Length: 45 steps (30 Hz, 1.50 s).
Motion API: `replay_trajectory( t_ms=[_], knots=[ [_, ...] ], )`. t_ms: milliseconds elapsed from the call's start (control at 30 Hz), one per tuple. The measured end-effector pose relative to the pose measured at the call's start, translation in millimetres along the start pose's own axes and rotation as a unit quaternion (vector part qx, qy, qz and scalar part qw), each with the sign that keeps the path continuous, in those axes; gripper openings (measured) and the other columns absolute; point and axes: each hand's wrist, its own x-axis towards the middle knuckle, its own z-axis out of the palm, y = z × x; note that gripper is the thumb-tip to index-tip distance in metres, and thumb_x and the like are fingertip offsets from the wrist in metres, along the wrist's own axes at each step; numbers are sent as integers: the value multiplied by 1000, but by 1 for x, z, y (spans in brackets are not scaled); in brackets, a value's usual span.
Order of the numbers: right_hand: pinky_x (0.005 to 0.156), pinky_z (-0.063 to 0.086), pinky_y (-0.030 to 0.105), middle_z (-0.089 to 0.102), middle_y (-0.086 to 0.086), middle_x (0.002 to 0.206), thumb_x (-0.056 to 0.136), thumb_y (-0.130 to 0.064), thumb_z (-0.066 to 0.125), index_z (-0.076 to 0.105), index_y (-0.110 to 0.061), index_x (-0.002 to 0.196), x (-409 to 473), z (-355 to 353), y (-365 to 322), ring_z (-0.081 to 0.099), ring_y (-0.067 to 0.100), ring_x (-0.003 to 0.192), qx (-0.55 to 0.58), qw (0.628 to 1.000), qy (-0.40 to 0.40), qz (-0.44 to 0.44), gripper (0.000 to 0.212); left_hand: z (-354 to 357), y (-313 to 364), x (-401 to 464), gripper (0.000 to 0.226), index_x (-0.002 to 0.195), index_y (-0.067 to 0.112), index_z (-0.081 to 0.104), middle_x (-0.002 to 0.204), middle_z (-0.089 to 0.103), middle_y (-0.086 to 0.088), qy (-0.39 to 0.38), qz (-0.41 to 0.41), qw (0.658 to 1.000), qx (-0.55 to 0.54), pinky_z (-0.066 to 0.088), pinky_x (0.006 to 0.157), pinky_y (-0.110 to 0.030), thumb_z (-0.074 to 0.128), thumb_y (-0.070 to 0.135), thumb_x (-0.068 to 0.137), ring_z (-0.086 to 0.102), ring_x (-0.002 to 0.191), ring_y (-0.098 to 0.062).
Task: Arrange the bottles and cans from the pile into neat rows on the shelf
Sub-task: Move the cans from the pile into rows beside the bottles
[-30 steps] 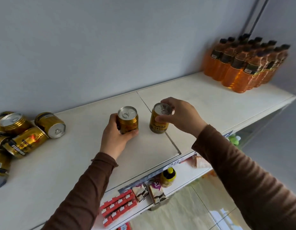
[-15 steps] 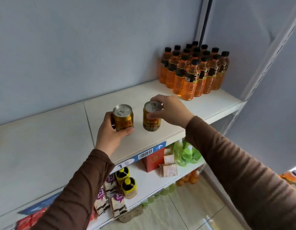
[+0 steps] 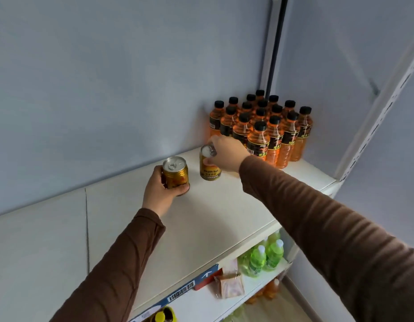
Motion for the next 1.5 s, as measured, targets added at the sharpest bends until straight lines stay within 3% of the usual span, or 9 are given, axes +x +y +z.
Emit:
replay_trajectory(
  t_ms=[233,433,600,733,867,1133,1500],
  knots=[
    [70,42,33,61,10,121,90,-41,62,54,-7,125,78,4,-4,62,30,105,-133,991,-14,-15,50,24,-11,70,69,120,20,50,119,63,-1,3,-9,999,43,48,91,-32,91,26,65,59,107,-21],
    [71,43,31,64,7,124,92,-21,55,55,-12,129,118,21,-5,62,29,110,-193,980,-55,-14,38,38,-24,102,63,112,19,49,116,63,-1,32,-26,998,53,45,88,-30,91,23,65,58,104,-20],
    [73,44,35,66,7,119,93,-13,52,65,-11,117,135,25,-1,63,30,108,-237,967,-90,-27,27,49,-30,116,65,115,20,50,119,61,-2,41,-34,997,52,47,91,-34,91,25,65,57,107,-21],
    [74,43,36,66,8,120,93,-12,53,65,-10,118,144,23,4,62,31,110,-253,961,-101,-51,28,54,-32,126,68,123,20,50,123,61,-3,37,-32,998,45,49,98,-41,89,27,67,57,112,-24],
    [73,44,37,66,8,120,90,-18,66,64,-10,121,152,18,8,62,31,110,-279,947,-135,-78,33,56,-36,124,71,126,22,50,123,61,-2,30,-19,998,60,49,97,-40,89,27,67,58,112,-22],
    [89,51,38,64,8,125,90,-21,68,58,-10,130,160,19,20,60,30,115,-272,944,-136,-127,43,61,-42,123,71,126,15,52,121,65,-8,57,-3,990,129,48,92,-32,89,28,67,60,112,-26],
    [96,51,41,58,10,135,91,-14,66,50,-11,138,158,16,21,56,31,122,-278,942,-135,-135,50,72,-37,127,68,121,14,54,116,67,-9,80,-12,987,139,47,88,-29,90,26,64,63,108,-27]
  ],
)
